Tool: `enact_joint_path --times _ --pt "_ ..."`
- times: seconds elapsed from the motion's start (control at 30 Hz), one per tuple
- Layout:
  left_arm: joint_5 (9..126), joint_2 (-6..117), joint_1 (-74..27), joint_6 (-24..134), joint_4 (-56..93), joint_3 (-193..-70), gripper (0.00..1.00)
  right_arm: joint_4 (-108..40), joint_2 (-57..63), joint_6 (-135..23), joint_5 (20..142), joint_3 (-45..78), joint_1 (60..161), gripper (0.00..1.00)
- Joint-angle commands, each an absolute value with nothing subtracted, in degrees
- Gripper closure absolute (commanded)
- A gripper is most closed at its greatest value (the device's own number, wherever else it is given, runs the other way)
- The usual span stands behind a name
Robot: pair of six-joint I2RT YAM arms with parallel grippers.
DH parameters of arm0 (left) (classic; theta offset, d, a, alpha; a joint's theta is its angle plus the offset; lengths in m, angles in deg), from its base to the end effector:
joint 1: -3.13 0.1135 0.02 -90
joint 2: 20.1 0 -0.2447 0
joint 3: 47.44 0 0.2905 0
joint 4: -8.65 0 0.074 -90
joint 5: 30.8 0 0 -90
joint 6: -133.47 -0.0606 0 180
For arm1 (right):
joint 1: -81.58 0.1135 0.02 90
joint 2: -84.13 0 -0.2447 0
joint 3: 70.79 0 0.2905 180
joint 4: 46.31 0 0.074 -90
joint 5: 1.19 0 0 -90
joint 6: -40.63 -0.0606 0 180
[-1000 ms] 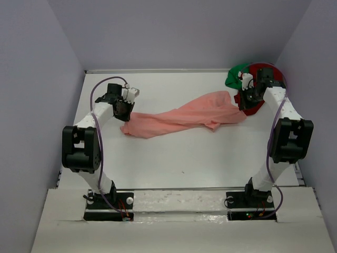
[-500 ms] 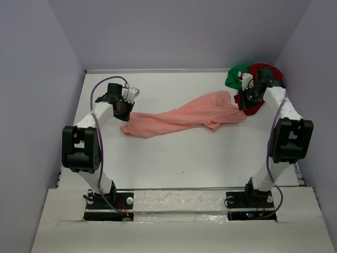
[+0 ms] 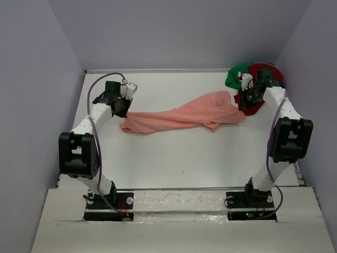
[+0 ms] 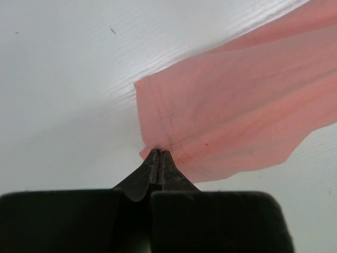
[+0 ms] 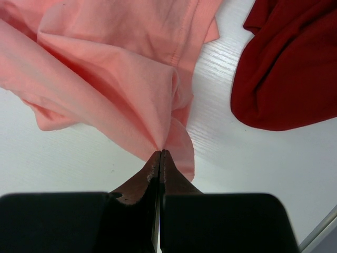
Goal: Fold and stack the t-shirts
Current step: Flatten out the tshirt
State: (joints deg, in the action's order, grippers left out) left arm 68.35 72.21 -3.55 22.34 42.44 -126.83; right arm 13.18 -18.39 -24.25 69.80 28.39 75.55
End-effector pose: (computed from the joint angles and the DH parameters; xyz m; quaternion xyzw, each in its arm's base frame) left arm 0.4009 -0.0567 0.1956 0.2512 0.8923 -0.0273 0.3741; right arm 0.4227 -0.0248 0.2186 -0.1972 0.9390 0.0924 0.2663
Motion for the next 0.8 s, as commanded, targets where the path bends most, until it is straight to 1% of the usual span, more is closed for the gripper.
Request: enact_joint_path --times 0.0,0.1,0.2,0.23,0.33,0.5,0.6,0.7,0.77 --pt "63.78 66.83 -3.55 22.37 38.16 -126.34 1.0 12.54 -18.08 -23.97 68.42 30.42 75.16 1.0" --pt "61.59 62.1 -3.55 22.73 34.64 -126.16 1.0 12.1 -17.73 -24.15 67.54 32.27 75.16 1.0" --pt "59.82 60.15 -3.64 22.55 33.06 -126.95 1.0 11.75 -18.26 -24.59 65.43 34.99 75.16 1.0" --pt "57.12 59.45 -3.64 22.29 32.88 -127.65 1.0 11.49 -18.52 -24.68 64.47 35.87 75.16 1.0" --pt "53.86 59.09 -3.64 21.59 32.52 -128.89 1.0 10.43 -20.45 -25.11 63.41 40.78 75.16 1.0" --pt "48.4 58.21 -3.73 21.23 28.93 -129.15 1.0 8.68 -25.01 -27.22 61.3 52.72 75.16 1.0" --pt "45.67 57.77 -3.73 21.06 25.86 -130.03 1.0 6.58 -26.6 -28.72 60.42 56.08 75.16 1.0" --pt "42.16 58.82 -3.82 20.27 23.38 -132.74 1.0 1.74 -27.92 -29.51 61.29 58.89 75.16 1.0" --pt "40.05 60.49 -3.99 19.57 23.38 -136.96 1.0 1.29 -30.2 -29.77 62.52 64.51 75.16 1.0"
